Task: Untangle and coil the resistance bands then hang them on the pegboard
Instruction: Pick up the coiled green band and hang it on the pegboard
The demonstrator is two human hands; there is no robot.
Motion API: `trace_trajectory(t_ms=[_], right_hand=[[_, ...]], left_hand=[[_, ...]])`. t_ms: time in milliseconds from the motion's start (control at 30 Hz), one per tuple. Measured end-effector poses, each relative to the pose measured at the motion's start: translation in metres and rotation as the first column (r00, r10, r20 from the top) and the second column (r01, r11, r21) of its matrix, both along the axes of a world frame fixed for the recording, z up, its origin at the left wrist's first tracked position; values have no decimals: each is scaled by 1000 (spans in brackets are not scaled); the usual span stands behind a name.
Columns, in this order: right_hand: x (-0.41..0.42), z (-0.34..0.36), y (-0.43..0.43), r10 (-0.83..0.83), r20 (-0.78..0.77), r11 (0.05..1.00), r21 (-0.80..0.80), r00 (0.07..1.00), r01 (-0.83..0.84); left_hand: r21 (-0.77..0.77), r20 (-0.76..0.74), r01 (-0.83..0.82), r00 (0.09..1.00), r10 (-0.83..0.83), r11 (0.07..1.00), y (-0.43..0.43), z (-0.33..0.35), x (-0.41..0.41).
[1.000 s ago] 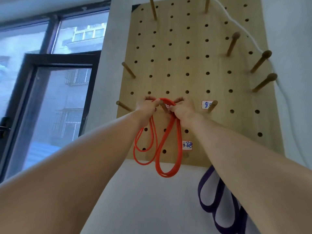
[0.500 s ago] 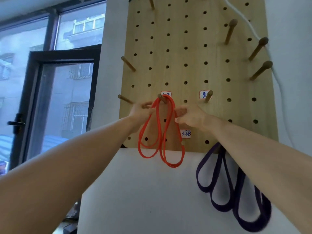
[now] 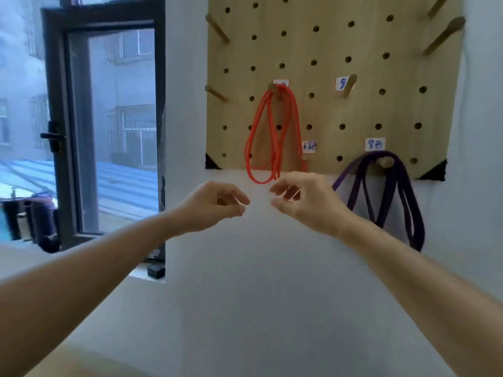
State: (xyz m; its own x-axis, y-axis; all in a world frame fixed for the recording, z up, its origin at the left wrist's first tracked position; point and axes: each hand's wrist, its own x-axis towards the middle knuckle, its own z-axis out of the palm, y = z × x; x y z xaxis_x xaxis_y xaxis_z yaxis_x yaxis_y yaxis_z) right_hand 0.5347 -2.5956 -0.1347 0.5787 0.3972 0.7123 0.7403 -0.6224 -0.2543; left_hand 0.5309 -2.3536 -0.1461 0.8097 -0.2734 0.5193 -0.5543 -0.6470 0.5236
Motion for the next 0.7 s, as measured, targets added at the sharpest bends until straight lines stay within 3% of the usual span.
trace_trajectory(t_ms=[167,367,500,700], right_hand=[[-12,-104,16,78,-290,997,-4,954,-83],[-8,-255,27,10,-630,990,-105,777,-98],[-14,-347,38,-50,-787,971,-184,615,-156],[-21,-468,45,-146,-898,934,-263,414,-241]], left_hand=[[25,-125,-1,992,4,1000,13,-110,-27],[23,-373,-65,925,69,998,38,-268,-58],[6,-543,-121,833,105,993,50,-366,-79],[10,-759,-191,638,132,982,48,-490,-103]])
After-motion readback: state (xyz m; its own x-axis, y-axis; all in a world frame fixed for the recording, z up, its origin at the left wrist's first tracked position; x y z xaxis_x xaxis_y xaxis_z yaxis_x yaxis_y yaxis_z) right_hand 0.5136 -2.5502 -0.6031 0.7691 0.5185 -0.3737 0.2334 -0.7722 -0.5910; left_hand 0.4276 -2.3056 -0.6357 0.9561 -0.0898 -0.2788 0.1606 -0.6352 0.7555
